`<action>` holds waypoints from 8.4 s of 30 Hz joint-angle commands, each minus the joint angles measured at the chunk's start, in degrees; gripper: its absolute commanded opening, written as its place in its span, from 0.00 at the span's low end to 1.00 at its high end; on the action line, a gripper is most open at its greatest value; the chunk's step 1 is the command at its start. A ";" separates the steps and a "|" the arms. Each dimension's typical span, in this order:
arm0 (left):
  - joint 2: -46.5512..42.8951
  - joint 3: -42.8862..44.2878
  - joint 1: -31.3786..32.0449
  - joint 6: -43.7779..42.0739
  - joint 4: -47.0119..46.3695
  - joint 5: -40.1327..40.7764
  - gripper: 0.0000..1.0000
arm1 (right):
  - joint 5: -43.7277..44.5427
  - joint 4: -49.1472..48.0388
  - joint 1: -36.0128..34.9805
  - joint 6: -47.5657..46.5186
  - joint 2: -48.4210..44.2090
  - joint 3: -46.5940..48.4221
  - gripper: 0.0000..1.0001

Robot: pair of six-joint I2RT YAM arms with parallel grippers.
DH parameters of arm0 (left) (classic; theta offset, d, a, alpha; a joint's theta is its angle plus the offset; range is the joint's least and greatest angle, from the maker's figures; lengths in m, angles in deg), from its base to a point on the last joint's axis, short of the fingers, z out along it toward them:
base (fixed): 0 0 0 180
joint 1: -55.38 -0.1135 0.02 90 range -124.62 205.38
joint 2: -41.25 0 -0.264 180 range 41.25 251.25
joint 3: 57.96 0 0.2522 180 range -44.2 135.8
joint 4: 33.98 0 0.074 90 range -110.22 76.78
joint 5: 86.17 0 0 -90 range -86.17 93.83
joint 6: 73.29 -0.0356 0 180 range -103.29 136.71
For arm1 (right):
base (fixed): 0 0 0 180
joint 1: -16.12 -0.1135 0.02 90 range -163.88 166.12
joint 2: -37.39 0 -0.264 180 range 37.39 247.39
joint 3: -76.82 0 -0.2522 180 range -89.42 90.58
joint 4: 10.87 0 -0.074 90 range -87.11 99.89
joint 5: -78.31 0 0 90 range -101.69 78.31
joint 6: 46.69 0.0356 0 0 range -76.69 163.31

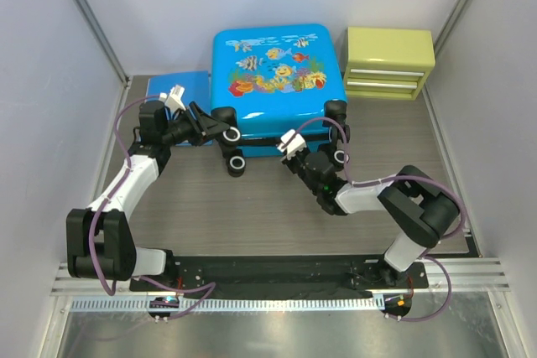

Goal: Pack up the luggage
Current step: Zip the luggage at the center of the board.

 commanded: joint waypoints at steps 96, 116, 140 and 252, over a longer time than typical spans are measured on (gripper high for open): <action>-4.24 -2.49 -8.49 13.59 -25.87 -6.69 0.25 | 15.15 -43.10 -26.39 -8.71 36.44 32.17 0.81; -4.59 0.50 -1.49 0.15 -11.75 -3.18 0.29 | 39.26 18.30 -22.55 19.65 -19.29 7.62 0.94; -7.13 -2.02 41.96 -14.10 -0.47 26.08 0.42 | 43.49 48.63 -22.11 28.62 -37.96 12.26 0.95; 20.81 -19.80 25.52 -36.24 -64.28 9.39 0.00 | 7.63 66.57 -8.57 29.07 -39.62 14.21 0.99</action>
